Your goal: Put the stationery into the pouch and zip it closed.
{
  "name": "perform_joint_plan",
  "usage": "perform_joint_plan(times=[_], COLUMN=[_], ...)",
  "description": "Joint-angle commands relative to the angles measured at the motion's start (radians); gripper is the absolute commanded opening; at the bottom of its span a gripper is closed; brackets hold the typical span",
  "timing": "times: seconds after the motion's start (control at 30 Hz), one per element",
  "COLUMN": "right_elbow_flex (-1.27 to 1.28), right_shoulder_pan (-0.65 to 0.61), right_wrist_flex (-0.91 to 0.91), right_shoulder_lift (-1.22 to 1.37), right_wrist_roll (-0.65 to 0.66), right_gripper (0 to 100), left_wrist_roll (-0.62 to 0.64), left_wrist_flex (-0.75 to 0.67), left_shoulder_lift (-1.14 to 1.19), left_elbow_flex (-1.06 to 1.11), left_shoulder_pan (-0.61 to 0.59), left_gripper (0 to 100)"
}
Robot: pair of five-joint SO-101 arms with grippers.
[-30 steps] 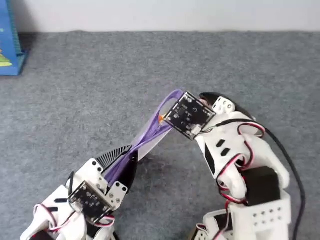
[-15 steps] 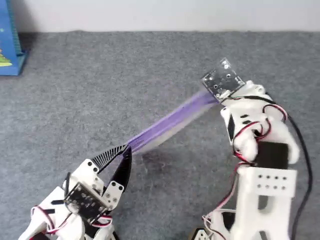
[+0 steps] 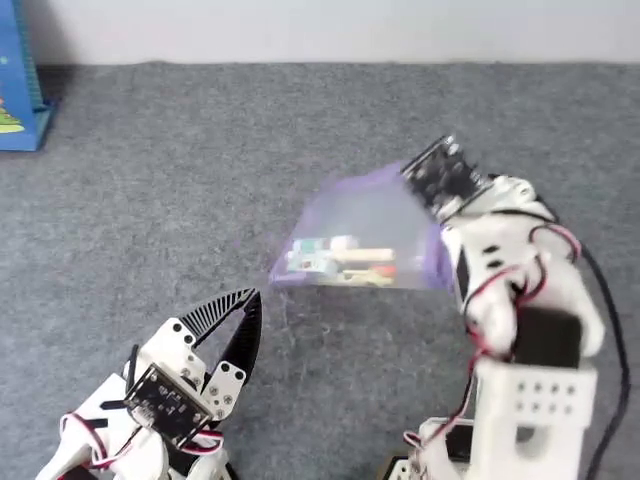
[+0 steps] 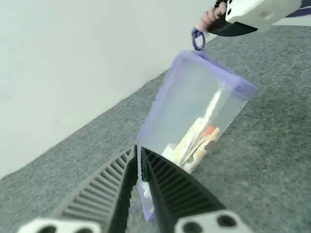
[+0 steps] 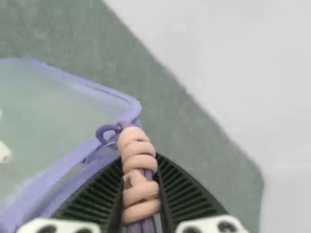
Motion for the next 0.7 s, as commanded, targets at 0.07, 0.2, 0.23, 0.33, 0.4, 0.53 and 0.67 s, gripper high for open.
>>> perform_joint_plan(times=[0.07,0.2,0.23,0.33,0.4,0.53,0.67], right_elbow_flex=[-0.029,-0.06,-0.084,-0.15,-0.186,-0.27,-0.368], right_shoulder_pan=[-0.111,-0.156,-0.162,-0.165,-0.165,-0.163,-0.163], right_wrist_flex=[-0.005,-0.015,-0.022,-0.082,-0.134,-0.168,-0.16], right_shoulder_lift=[-0.125,-0.142,-0.136,-0.125,-0.094,0.019,0.134], right_wrist_roll=[0.005,-0.014,-0.032,-0.083,-0.095,-0.095,-0.095], right_gripper=[0.9,0.9,0.9,0.9,0.9,0.9,0.9], left_wrist_roll=[0.009,0.014,0.031,0.114,0.157,0.215,0.245], left_wrist_flex=[-0.023,-0.023,-0.023,-0.049,-0.078,-0.1,-0.094], left_shoulder_lift=[-0.011,-0.011,-0.011,-0.011,-0.011,-0.011,-0.011], left_elbow_flex=[-0.041,-0.039,-0.039,-0.041,-0.039,-0.039,-0.039], left_shoulder_pan=[-0.008,-0.008,-0.008,-0.043,-0.103,-0.193,-0.216], left_gripper=[1,5,6,11,14,20,22])
